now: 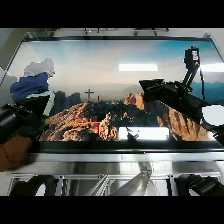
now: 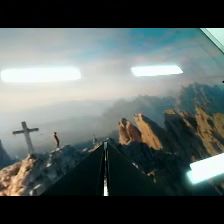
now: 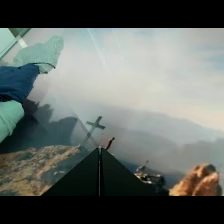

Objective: Fold the shirts.

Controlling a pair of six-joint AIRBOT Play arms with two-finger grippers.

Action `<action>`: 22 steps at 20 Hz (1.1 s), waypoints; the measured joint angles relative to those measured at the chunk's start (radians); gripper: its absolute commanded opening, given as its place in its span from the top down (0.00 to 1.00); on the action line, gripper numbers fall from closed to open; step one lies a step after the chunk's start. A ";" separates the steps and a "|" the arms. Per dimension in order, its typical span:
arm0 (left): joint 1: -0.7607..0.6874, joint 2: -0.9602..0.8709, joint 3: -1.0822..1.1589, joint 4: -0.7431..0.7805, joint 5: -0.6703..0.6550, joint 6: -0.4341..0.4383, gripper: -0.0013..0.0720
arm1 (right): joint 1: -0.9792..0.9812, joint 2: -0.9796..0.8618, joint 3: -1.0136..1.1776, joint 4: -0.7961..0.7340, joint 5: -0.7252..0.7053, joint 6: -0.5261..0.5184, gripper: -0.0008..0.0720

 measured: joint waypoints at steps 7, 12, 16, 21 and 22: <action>0.000 0.000 0.000 0.000 0.000 0.000 0.95 | 0.000 0.000 0.000 0.000 0.000 0.000 0.97; 0.000 0.000 0.000 0.000 0.000 0.000 0.95 | 0.000 0.000 0.000 0.000 0.000 0.000 0.97; 0.000 0.000 0.000 0.000 -0.012 0.000 0.96 | 0.000 0.000 0.000 0.001 0.000 0.007 0.97; 0.034 -0.016 0.000 0.000 -0.037 -0.048 0.98 | 0.000 0.000 0.000 0.063 0.018 0.048 0.97; 0.056 -0.032 0.000 0.000 -0.038 -0.067 0.98 | 0.000 0.000 0.000 0.081 0.021 0.052 0.97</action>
